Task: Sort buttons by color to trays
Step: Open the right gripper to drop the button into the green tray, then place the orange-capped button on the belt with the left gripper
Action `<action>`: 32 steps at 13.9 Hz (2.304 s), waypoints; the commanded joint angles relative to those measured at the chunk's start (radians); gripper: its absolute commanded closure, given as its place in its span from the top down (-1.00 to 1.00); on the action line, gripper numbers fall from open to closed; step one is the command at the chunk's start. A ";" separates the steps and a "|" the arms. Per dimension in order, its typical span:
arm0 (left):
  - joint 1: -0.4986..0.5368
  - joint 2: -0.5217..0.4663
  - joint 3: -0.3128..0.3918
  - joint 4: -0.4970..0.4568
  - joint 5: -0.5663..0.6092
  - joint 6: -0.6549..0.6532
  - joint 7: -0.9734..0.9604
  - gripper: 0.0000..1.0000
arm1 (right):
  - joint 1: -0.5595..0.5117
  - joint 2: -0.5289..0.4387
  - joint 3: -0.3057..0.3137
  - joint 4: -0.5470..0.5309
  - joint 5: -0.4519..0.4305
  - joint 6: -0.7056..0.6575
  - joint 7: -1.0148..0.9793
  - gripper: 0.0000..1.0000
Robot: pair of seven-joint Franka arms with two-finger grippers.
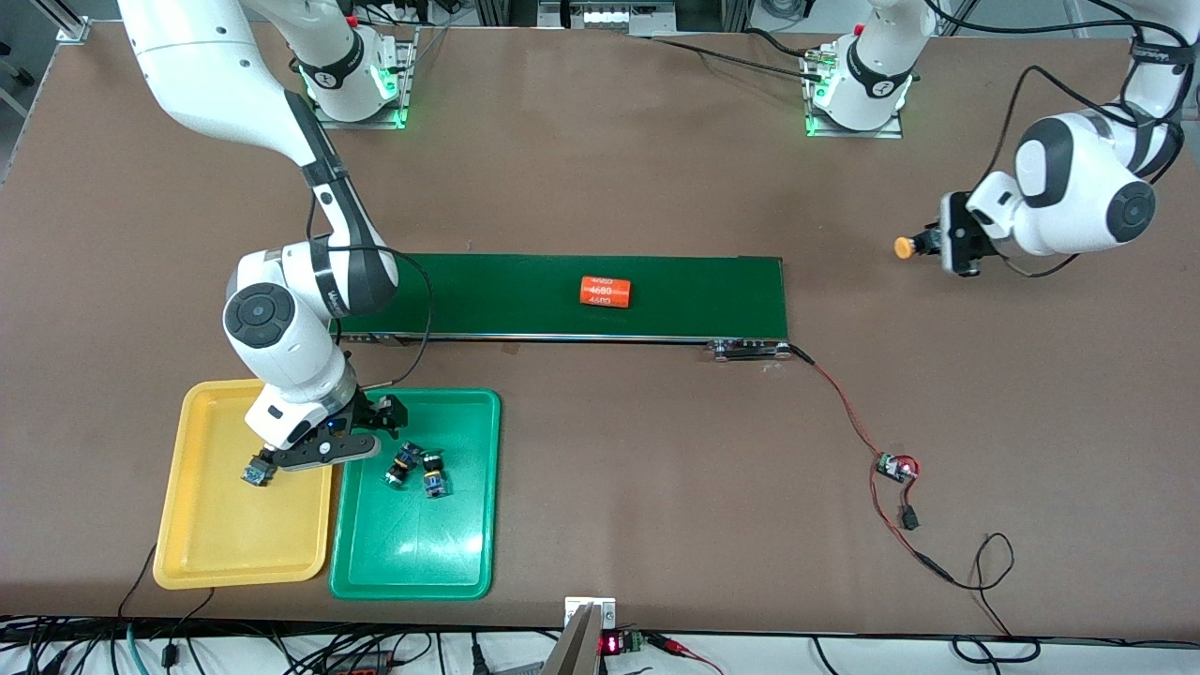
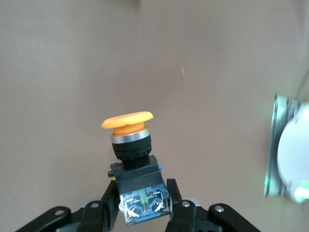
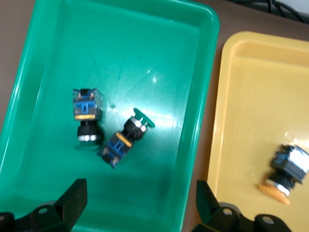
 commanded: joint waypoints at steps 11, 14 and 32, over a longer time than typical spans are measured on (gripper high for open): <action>-0.426 0.049 -0.101 0.240 -0.145 -0.004 -1.009 -0.98 | 0.100 -0.488 0.054 -0.284 0.071 -0.410 0.195 1.00; -0.491 0.107 -0.101 0.243 -0.145 0.065 -1.204 -0.98 | 0.103 -0.536 0.054 -0.405 0.071 -0.297 0.195 1.00; -0.669 0.264 -0.091 0.420 -0.101 0.219 -1.643 1.00 | 0.161 -0.551 0.054 -0.661 0.064 -0.022 0.385 1.00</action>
